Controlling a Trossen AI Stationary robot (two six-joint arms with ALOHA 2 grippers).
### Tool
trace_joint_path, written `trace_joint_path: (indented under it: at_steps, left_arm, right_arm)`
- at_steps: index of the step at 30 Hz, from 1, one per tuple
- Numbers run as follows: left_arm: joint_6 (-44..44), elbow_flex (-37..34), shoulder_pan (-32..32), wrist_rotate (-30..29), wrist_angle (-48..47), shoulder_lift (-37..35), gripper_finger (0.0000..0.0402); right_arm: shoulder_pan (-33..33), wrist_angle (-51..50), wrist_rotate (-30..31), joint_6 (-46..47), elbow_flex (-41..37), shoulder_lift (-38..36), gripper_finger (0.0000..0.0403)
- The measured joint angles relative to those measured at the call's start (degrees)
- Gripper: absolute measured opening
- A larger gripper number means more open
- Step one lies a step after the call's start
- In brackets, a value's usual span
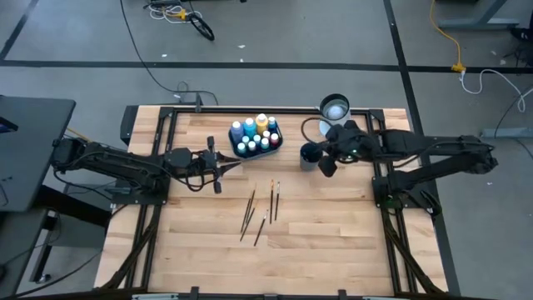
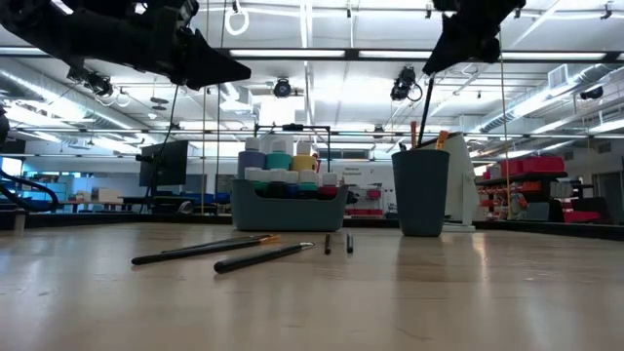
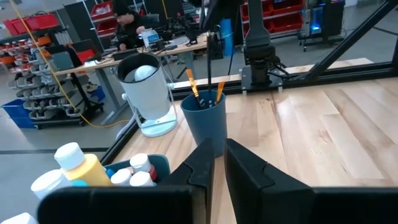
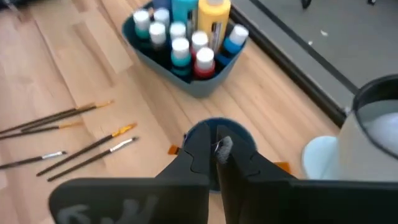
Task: Pick & Place Paint Supplies
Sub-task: Put the silver paint brush into the blue cup
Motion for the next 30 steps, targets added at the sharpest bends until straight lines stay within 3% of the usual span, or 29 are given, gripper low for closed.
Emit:
trace_joint_path:
  at_steps: [11, 16, 23, 30]
  left_arm:
    - [-2.08, 0.02, 0.00, 0.02, -0.74, 0.00, 0.0043]
    - [-2.17, 0.02, 0.00, 0.00, -1.89, 0.00, 0.0043]
    - [-2.16, 0.02, 0.00, 0.00, -2.11, 0.00, 0.0043]
    - [-2.17, 0.02, 0.00, 0.00, -2.03, 0.00, 0.0043]
  right_arm:
    - [-0.74, 1.97, -3.11, 0.49, -3.06, 10.29, 0.0012]
    - [-0.74, 2.63, -3.11, 0.33, -3.20, 13.38, 0.0034]
    - [-0.74, 4.76, -2.72, -3.07, -3.20, 14.39, 0.0082]
    - [-0.74, 11.72, 2.87, -10.20, -3.20, 11.71, 0.0105]
